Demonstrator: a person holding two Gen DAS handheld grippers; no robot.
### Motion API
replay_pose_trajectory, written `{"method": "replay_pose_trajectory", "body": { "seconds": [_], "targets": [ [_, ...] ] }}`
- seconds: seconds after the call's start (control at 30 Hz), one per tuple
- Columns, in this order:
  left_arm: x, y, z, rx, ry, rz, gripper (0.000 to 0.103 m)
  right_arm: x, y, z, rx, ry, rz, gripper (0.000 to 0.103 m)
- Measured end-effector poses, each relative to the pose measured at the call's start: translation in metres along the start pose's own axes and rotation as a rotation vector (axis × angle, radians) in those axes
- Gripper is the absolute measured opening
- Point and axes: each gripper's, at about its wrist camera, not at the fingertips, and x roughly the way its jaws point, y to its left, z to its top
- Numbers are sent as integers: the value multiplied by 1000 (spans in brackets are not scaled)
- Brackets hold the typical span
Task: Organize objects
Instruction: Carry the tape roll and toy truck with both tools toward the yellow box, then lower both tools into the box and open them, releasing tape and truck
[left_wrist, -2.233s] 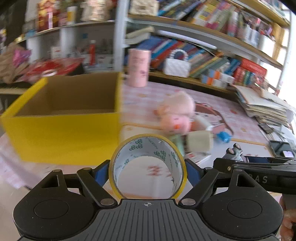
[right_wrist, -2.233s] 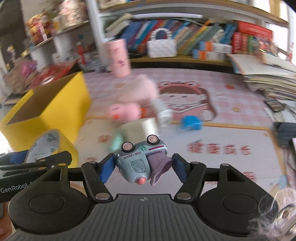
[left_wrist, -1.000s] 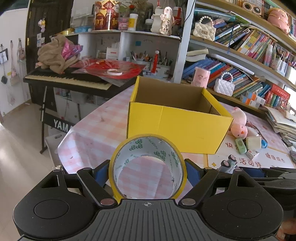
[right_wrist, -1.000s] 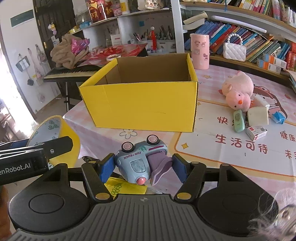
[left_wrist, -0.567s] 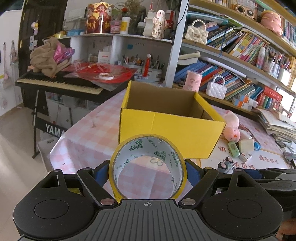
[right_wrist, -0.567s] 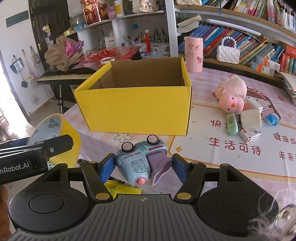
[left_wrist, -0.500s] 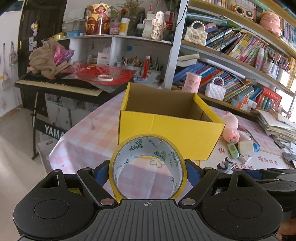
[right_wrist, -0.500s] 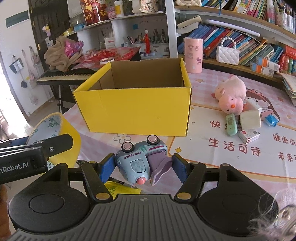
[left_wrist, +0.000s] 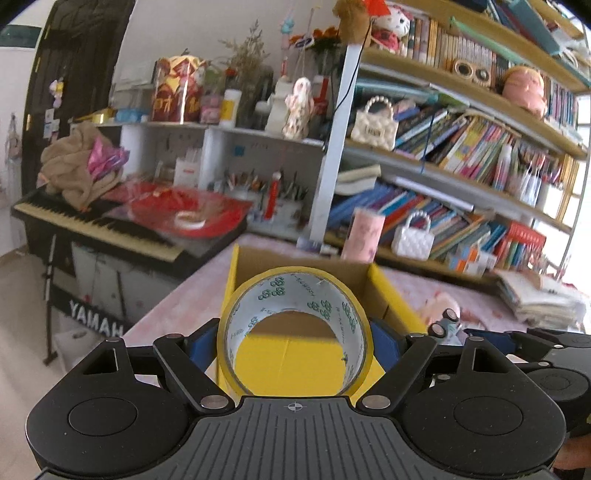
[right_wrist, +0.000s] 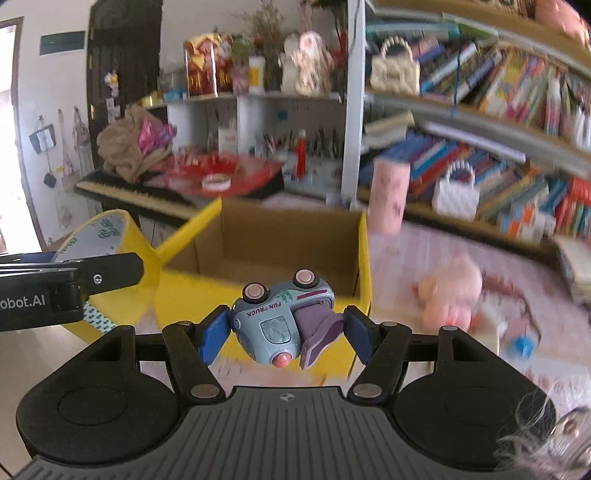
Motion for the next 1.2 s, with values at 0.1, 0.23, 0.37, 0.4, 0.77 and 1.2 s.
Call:
{"method": "replay_pose_trajectory", "body": {
  "seconds": [0.1,0.23,0.37,0.4,0.77,1.2],
  "targets": [
    [17,-4,15,3,-20,0,84,12,-6,18,-23,-36,4,65],
    [41,-7,26,4,-22,19,84,41,-14,36,-52,-51,10,65],
    [72,-8,33,12,12,41,84,71,-21,48,-77,-39,29,65],
    [80,-9,34,16,22,46,84,80,-23,50,-89,-37,35,65],
    [148,-16,34,34,113,86,84,175,-35,66,-287,93,137,65],
    [199,-19,27,51,215,104,84,242,-41,67,-464,344,233,65]
  ]
}}
